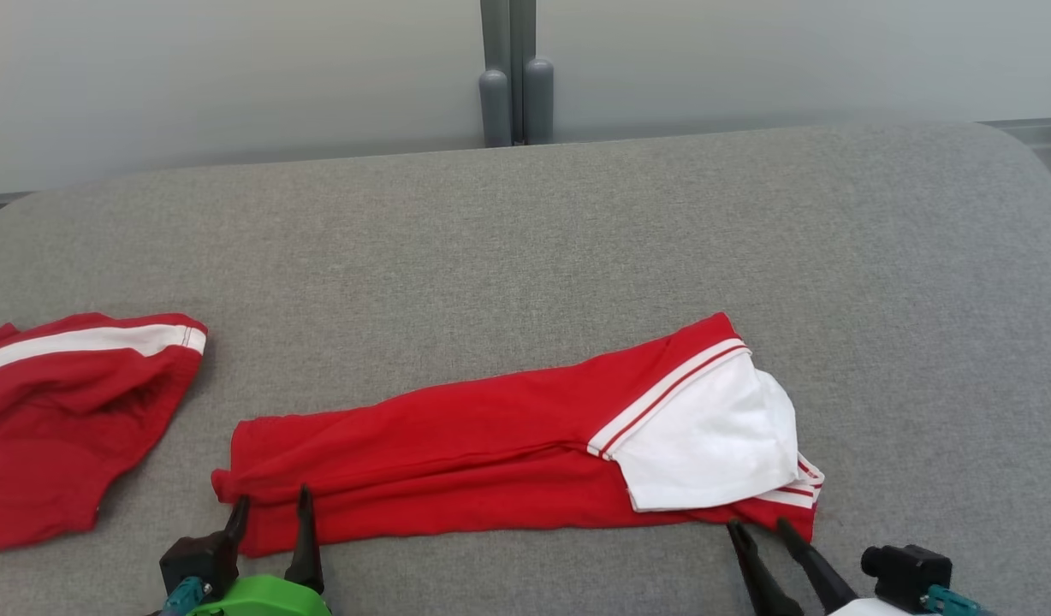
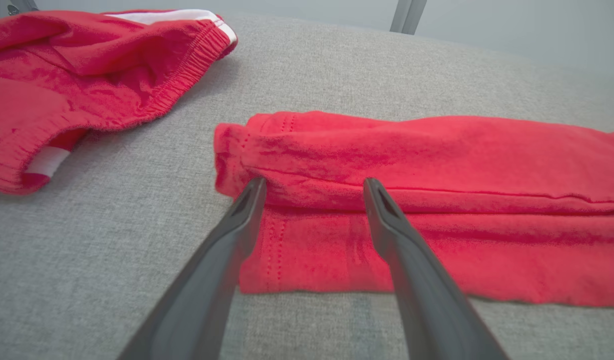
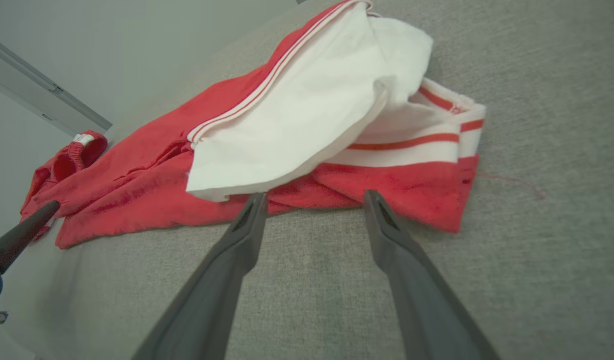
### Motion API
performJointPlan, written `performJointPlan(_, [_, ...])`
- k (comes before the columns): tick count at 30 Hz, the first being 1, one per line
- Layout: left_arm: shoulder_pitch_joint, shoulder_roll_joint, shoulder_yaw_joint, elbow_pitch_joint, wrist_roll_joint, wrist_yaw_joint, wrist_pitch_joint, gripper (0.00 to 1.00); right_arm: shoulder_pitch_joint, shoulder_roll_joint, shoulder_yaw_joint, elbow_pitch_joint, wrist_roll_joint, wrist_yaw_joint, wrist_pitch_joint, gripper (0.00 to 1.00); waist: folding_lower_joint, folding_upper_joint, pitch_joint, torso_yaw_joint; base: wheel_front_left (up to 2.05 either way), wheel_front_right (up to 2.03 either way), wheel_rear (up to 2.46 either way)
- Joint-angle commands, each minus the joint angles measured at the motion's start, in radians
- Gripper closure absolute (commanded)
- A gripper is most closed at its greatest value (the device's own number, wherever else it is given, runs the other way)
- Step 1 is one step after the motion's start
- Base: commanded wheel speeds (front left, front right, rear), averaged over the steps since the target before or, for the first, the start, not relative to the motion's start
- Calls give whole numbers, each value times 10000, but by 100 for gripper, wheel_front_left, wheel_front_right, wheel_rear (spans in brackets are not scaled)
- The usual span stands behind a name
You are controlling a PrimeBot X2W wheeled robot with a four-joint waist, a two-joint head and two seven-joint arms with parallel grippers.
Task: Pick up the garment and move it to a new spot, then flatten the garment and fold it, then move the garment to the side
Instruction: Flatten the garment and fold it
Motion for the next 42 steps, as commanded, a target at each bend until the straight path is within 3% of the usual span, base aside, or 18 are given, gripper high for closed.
performJointPlan(1, [130, 44, 50, -21, 70, -65, 4, 0, 186, -3, -344, -346, -161, -12, -72, 0, 0, -1, -115, -149, 0, 0, 0])
performJointPlan(8, [20, 42, -38, -84, 117, -113, 2, 0, -106, 2, -1558, -1073, -910, -12, -65, 0, 0, -1, 51, -129, 0, 0, 0])
performJointPlan(16, [-377, 45, -301, -167, -49, -57, 4, 0, -1838, -79, -2099, 542, -1921, -12, 316, 0, 0, -1, 506, 475, 0, 0, 0])
performJointPlan(22, [-492, 41, -342, -99, -262, -59, 4, 0, -2694, -34, -1935, 1970, -1610, -12, 1030, 0, 0, -1, 817, 930, 0, 0, 0])
performJointPlan(29, [-510, 42, -366, -133, -312, -69, 2, 0, -2855, -56, -2016, 3140, -1757, -14, 865, 0, 0, -1, 941, 1162, 0, 0, 0])
performJointPlan(36, [-653, 41, -415, -183, -324, 6, 2, 0, -3053, 409, -469, 3214, -956, 32, 1182, 0, 0, -1, 1055, 1224, 0, 0, 0])
performJointPlan(37, [-688, 41, -444, -199, -332, -1, 2, 0, -3100, 384, -259, 3216, -839, 34, 1212, 5, 0, -1, 1073, 1242, 0, 0, 0])
performJointPlan(38, [-711, 42, -471, -214, -347, 0, 2, 0, -3166, 320, -81, 3250, -763, 34, 1230, 26, 0, -1, 1084, 1265, 0, 0, 0])
performJointPlan(39, [-721, 42, -493, -231, -351, -1, 4, 0, -3235, 253, 35, 3316, -711, 34, 1228, 56, 0, -1, 1090, 1291, 0, 0, 0])
performJointPlan(41, [-735, 42, -529, -262, -365, -10, 2, 0, -3398, 109, 141, 3545, -650, 28, 1126, 100, 0, -1, 1094, 1345, 0, 0, 0])
performJointPlan(42, [-750, 42, -540, -279, -364, -13, 4, 0, -3463, 45, 138, 3682, -584, 19, 1089, 100, 0, -1, 1097, 1370, 0, 0, 0])
